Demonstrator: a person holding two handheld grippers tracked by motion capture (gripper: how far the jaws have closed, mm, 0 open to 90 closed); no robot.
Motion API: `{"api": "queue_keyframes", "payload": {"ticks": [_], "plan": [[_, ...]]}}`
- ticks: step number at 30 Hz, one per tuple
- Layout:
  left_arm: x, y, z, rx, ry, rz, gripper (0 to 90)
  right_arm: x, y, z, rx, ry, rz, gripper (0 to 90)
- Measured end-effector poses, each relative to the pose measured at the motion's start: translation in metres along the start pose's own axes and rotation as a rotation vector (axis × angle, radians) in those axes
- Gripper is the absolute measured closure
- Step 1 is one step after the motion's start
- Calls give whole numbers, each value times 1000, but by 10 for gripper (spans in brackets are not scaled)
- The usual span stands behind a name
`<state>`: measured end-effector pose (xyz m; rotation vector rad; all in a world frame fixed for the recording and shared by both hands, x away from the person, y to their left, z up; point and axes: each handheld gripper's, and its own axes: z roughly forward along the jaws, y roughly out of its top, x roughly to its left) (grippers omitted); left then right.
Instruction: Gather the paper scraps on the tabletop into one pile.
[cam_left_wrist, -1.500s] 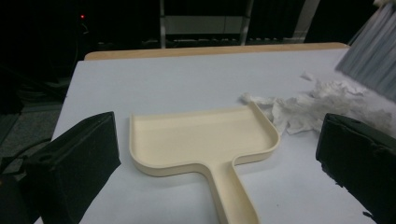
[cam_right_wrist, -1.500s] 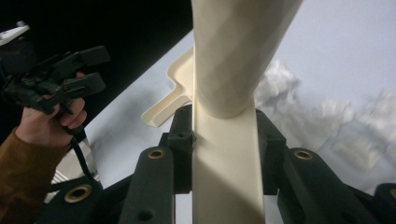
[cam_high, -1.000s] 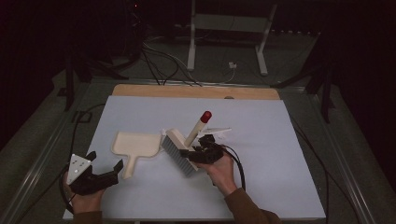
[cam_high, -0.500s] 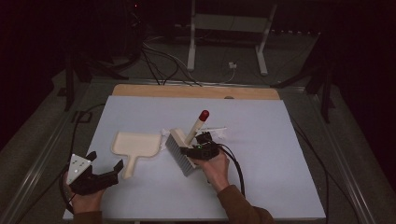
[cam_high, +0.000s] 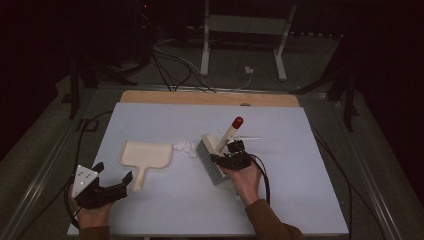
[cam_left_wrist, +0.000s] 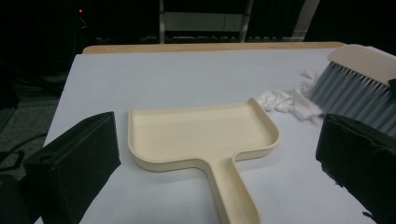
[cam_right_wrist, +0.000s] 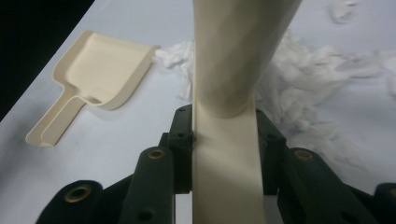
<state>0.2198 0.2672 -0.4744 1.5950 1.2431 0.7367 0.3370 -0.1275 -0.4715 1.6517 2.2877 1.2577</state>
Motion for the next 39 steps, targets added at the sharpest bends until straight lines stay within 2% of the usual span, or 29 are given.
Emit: {"api": "queue_keyframes", "payload": {"ticks": [5,10,14,23,26,33,39], "plan": [[0,0,1,0,0,-2,3,-4,0,-14,-7,18,5,676],[-1,-1,1,4,1,2,3,1,5,-24,-42,44,-3,676],[0,-1,1,1,3,-2,3,8,10,-23,-59,59,-4,675],[1,-1,1,1,2,-6,3,35,17,2,-53,75,-32,675],[2,-1,0,2,2,-8,3,45,18,11,-53,66,-49,675],[3,-1,-1,-2,6,-10,3,56,21,36,-27,13,-57,676],[3,-1,-1,-4,4,-10,3,54,20,50,2,-57,-50,676]]}}
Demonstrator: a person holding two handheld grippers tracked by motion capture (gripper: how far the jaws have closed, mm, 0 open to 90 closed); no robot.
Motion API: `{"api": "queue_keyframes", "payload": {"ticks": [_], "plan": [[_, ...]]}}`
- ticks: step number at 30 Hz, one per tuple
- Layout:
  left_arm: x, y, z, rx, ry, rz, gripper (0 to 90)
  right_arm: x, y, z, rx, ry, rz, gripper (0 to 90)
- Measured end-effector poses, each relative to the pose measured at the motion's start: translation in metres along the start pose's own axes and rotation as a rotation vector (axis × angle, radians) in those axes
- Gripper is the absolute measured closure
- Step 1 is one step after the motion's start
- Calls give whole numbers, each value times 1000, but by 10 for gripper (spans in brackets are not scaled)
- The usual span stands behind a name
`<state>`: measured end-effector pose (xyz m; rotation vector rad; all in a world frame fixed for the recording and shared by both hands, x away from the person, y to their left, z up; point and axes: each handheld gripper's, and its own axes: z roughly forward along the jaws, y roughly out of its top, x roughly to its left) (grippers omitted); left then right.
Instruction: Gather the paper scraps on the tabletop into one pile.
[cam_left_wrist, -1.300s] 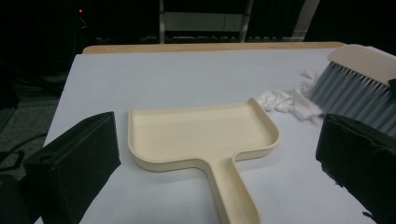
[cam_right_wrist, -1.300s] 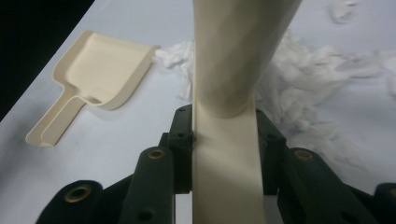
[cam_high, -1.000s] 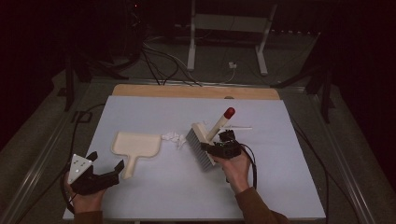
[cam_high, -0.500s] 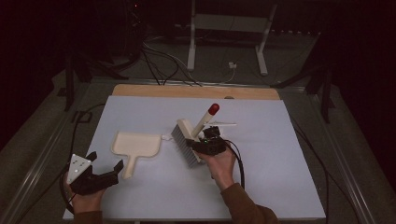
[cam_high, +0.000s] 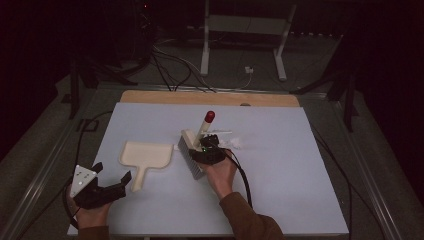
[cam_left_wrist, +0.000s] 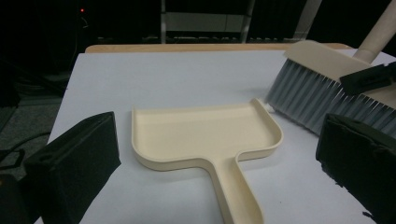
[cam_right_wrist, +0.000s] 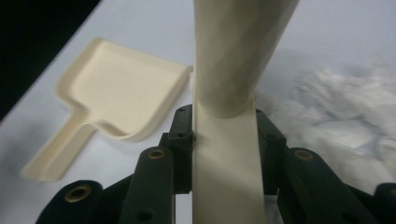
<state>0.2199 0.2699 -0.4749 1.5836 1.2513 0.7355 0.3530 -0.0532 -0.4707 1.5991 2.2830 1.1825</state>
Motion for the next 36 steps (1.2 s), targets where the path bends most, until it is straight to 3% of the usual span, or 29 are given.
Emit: {"api": "queue_keyframes", "payload": {"ticks": [7,21,26,36], "plan": [[-1,0,0,2,-2,4,3,-9,-2,-8,7,-72,-7,676],[-3,-1,2,10,-4,7,3,-43,-17,-44,-7,-141,-1,676],[-3,-1,2,11,-3,7,3,-44,-19,-51,-23,-126,-1,676],[-2,-1,1,7,-3,0,3,-25,-11,-69,-71,-70,-36,676]]}}
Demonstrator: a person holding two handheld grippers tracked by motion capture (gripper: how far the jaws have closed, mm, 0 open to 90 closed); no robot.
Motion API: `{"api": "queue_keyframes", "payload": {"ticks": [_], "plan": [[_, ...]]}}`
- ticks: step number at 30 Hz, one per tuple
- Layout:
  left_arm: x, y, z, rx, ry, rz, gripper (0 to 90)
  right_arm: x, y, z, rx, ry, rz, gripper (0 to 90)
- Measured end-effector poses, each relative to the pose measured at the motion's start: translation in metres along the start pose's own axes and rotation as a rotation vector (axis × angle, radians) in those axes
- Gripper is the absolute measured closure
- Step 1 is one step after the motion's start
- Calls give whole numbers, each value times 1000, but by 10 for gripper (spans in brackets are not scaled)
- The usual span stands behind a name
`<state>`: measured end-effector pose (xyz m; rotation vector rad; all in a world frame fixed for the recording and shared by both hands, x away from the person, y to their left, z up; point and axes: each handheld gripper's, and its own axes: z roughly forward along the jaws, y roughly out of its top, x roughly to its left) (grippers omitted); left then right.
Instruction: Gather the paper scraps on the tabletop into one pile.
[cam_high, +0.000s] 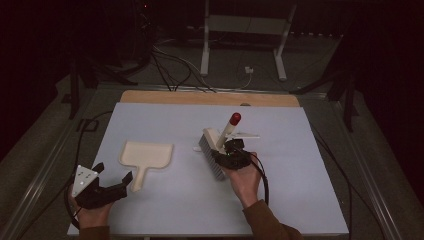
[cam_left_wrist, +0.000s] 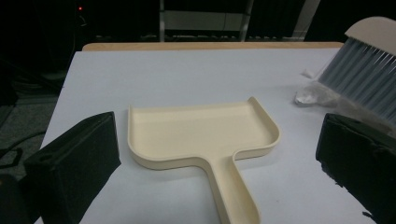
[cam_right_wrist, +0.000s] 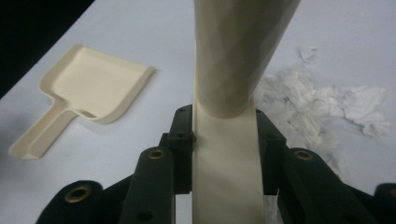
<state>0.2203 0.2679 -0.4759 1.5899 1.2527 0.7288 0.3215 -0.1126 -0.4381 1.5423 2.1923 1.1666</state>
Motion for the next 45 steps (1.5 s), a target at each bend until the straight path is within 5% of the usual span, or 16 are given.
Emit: {"api": "queue_keyframes", "payload": {"ticks": [6,15,21,26,37,45], "plan": [[-1,0,1,4,-2,3,3,9,5,5,-21,32,8,676],[2,-1,0,2,-4,-3,4,33,8,46,16,11,12,676],[1,0,1,5,-7,0,3,26,10,65,58,-29,72,676],[1,-1,1,4,-7,-4,3,13,9,60,56,-92,81,677],[-1,-1,2,8,-8,-1,3,-16,-4,34,42,-135,112,676],[0,-1,2,11,-8,-2,3,-15,-4,22,16,-48,120,676]]}}
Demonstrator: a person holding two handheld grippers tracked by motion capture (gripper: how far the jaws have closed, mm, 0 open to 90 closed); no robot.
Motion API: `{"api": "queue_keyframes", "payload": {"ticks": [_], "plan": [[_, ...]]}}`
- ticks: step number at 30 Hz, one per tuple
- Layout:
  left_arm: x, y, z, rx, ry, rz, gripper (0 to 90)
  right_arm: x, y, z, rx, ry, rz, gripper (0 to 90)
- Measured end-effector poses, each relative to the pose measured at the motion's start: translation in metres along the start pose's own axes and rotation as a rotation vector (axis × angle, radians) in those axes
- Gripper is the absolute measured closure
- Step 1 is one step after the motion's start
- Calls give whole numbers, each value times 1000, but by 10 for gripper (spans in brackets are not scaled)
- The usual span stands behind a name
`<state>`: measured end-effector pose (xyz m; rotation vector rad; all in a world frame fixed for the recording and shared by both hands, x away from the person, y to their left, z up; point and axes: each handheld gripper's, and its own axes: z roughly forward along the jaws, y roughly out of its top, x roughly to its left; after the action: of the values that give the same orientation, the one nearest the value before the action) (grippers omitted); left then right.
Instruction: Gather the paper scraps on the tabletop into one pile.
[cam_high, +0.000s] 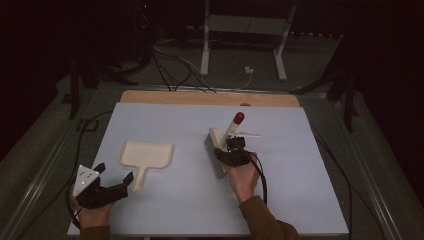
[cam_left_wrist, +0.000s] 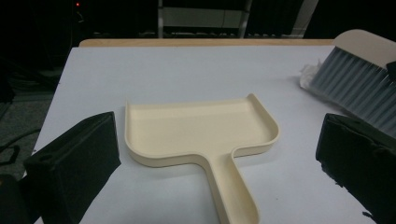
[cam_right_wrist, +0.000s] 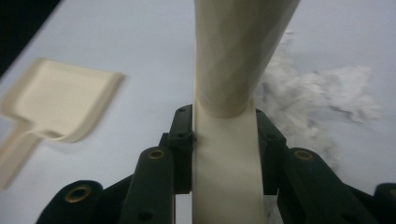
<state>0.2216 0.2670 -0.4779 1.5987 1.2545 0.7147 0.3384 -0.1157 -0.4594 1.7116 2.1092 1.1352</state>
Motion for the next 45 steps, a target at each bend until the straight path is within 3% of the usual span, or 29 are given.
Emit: {"api": "queue_keyframes", "payload": {"ticks": [4,8,13,15,19,21,24,31,35,40,45], "plan": [[1,0,-1,-4,2,-4,3,6,4,-5,2,83,-4,676],[2,0,-1,-8,4,-8,3,8,11,-12,-18,129,-21,676],[2,0,-1,-2,3,-5,3,7,22,-19,-43,146,-96,677],[1,0,-1,-2,3,-5,3,4,27,-22,-53,161,-102,677],[2,0,-1,-3,3,-7,3,-6,41,-31,-101,166,-130,677],[2,-1,-1,-4,4,-11,3,-14,47,-35,-132,173,-173,677],[2,-1,0,-1,3,-9,3,-27,53,-40,-160,147,-215,677],[1,-1,0,1,1,-9,3,-54,64,-45,-166,75,-193,677],[1,-1,0,0,0,-11,3,-71,68,-41,-149,5,-195,677],[0,-1,1,4,-5,-8,3,-88,69,-24,-95,-91,-280,677],[1,-1,0,1,-3,-13,3,-96,67,-6,-51,-152,-367,677]]}}
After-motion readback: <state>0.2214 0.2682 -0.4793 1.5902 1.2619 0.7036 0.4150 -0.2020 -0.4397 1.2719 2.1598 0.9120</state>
